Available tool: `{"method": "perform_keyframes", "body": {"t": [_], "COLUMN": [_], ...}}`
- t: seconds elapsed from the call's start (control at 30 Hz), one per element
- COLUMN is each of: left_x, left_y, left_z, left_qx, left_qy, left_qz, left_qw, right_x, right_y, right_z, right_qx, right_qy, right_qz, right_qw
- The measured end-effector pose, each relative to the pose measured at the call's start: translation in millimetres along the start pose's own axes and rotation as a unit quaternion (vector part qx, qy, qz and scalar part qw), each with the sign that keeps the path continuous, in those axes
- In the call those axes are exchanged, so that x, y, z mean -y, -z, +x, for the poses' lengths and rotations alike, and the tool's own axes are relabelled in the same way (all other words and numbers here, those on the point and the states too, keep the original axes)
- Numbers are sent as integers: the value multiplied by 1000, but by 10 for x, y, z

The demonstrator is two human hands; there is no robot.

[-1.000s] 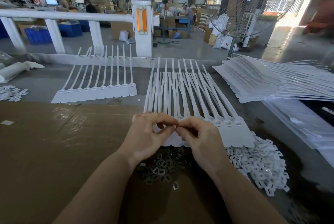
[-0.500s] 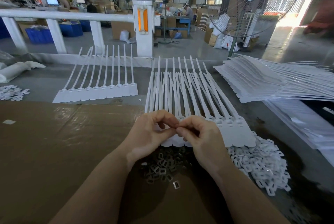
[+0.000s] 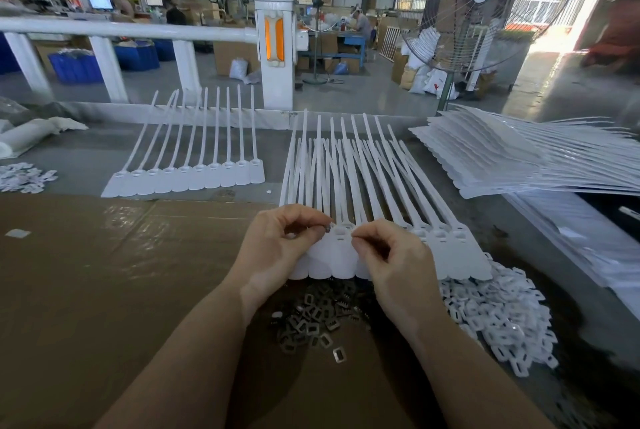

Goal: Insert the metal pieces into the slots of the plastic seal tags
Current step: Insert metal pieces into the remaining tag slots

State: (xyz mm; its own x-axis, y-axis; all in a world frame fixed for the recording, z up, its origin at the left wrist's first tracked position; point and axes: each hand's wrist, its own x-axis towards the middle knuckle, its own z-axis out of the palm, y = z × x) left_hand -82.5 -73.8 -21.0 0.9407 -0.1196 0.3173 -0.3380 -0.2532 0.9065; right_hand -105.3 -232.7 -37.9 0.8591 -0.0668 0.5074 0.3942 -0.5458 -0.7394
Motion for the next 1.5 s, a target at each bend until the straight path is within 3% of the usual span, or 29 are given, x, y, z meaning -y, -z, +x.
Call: {"method": "perform_keyframes", "body": {"t": [0.17, 0.4, 0.6, 0.9, 1.5], "left_x": [17, 47, 84, 102, 166], "left_y": [-3, -6, -11, -13, -32], "left_z": [27, 79, 119, 137, 198], "left_qx": [-37, -100, -111, -86, -48], "left_qy": [8, 36, 56, 102, 59], "left_qz": [-17, -35, 30, 45, 203], "left_qw": [999, 994, 992, 990, 976], "right_x": [-12, -6, 0, 13, 16], "right_y": [3, 2, -5, -8, -14], "right_z": [1, -2, 0, -9, -3], "right_qx": [35, 47, 48, 53, 46], "right_qy": [27, 18, 13, 17, 23], "right_qz": [-78, -89, -92, -93, -99], "right_qw": [996, 995, 995, 994, 994]}}
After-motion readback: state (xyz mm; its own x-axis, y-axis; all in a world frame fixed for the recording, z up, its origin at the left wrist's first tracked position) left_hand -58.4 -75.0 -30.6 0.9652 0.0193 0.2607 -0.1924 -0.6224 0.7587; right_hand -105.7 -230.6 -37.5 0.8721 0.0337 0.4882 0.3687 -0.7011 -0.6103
